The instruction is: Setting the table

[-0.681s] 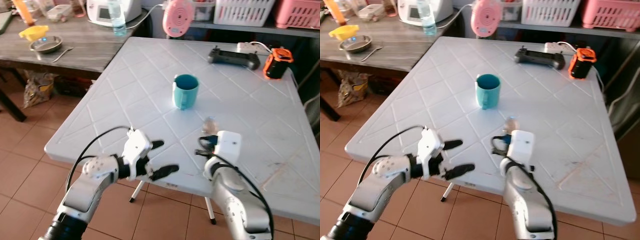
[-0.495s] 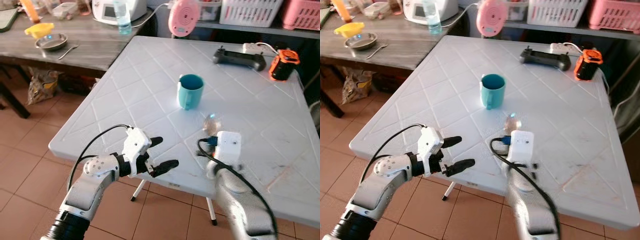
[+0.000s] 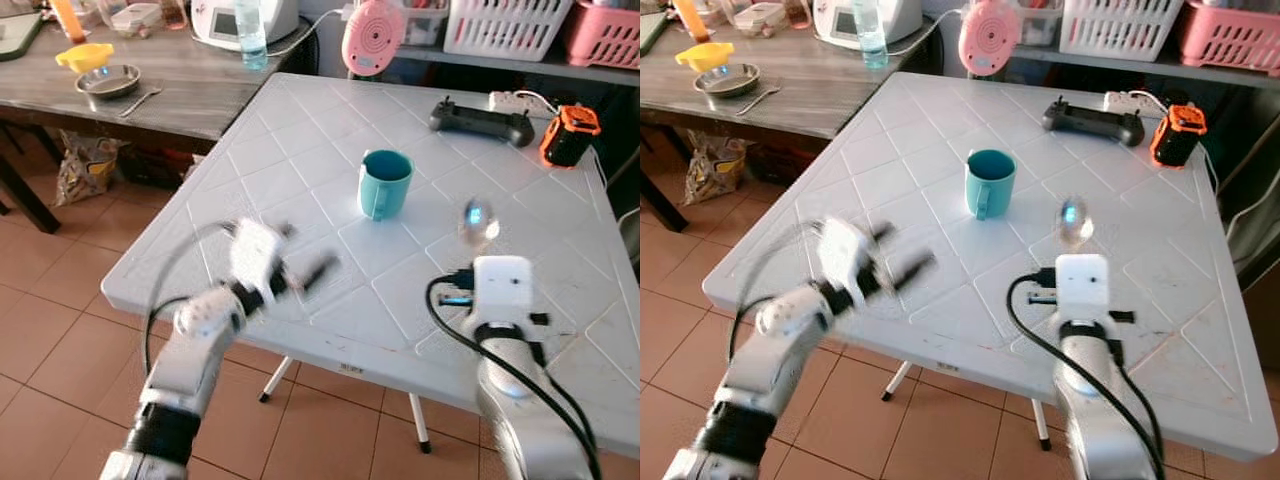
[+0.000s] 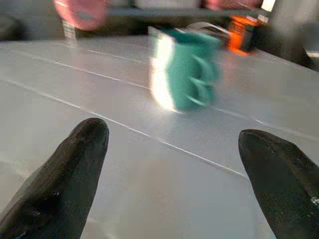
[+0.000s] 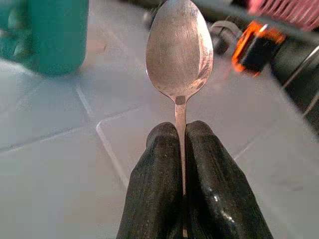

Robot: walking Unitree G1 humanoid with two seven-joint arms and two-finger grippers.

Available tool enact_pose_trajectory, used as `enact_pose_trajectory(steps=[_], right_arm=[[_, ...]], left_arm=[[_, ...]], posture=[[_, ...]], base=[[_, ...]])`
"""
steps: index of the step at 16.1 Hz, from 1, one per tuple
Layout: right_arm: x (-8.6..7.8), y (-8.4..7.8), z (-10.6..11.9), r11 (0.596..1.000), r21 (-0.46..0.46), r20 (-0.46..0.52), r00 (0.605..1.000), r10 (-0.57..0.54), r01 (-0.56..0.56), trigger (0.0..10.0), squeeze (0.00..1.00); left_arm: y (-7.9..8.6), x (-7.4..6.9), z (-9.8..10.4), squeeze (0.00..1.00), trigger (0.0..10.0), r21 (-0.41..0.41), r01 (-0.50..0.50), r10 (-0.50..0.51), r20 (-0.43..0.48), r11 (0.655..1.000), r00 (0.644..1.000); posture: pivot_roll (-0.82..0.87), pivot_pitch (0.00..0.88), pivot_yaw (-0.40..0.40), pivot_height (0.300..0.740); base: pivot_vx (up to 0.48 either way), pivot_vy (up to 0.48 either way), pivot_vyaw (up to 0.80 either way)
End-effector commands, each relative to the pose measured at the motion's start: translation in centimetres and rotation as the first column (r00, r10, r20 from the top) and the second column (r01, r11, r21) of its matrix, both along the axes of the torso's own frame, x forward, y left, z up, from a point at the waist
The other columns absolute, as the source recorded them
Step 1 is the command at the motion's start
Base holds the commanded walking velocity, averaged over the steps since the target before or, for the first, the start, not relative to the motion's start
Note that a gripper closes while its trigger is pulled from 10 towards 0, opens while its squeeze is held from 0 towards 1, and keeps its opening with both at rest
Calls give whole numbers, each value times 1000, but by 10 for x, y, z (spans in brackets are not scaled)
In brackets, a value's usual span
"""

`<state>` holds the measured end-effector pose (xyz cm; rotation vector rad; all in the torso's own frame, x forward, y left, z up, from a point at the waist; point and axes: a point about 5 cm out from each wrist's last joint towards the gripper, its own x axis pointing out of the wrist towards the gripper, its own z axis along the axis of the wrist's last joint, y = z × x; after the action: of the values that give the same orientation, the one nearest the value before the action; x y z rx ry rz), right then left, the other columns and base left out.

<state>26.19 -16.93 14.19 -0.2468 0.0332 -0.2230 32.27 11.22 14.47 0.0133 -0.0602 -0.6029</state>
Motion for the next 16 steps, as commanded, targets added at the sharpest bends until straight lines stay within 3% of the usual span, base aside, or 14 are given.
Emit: enact_pose_trajectory(steps=[1,3,4,5,10,16], right_arm=[[-3,-2,11,1000,-12,68,998,-11,12,0,0],[-7,-9,20,998,-57,142,989,-34,42,0,0],[-8,-11,22,997,-58,162,986,-44,54,706,0],[-8,-11,25,996,-57,187,981,-50,62,9765,0],[-8,-11,33,996,-44,243,968,-64,77,10000,0],[-9,-13,31,995,-36,244,967,-78,89,10000,0]], left_arm=[[5,3,0,0,10000,1,-57,57,8,998,998],[17,6,0,0,10000,-6,-188,188,39,982,981],[19,6,-2,0,10000,-2,-218,218,38,976,975],[21,7,-3,0,10000,-2,-255,255,37,967,966],[22,14,-2,0,10000,-25,-312,313,18,950,950],[23,18,-2,0,10000,-37,-345,346,1,938,938]], posture=[[92,64,-10,740],[95,61,-10,740],[95,61,-10,740],[96,60,-10,740],[102,55,-11,740],[97,59,-4,740]], base=[[0,0,0],[0,0,0],[0,0,0],[0,0,0],[0,0,0],[0,0,-706]])
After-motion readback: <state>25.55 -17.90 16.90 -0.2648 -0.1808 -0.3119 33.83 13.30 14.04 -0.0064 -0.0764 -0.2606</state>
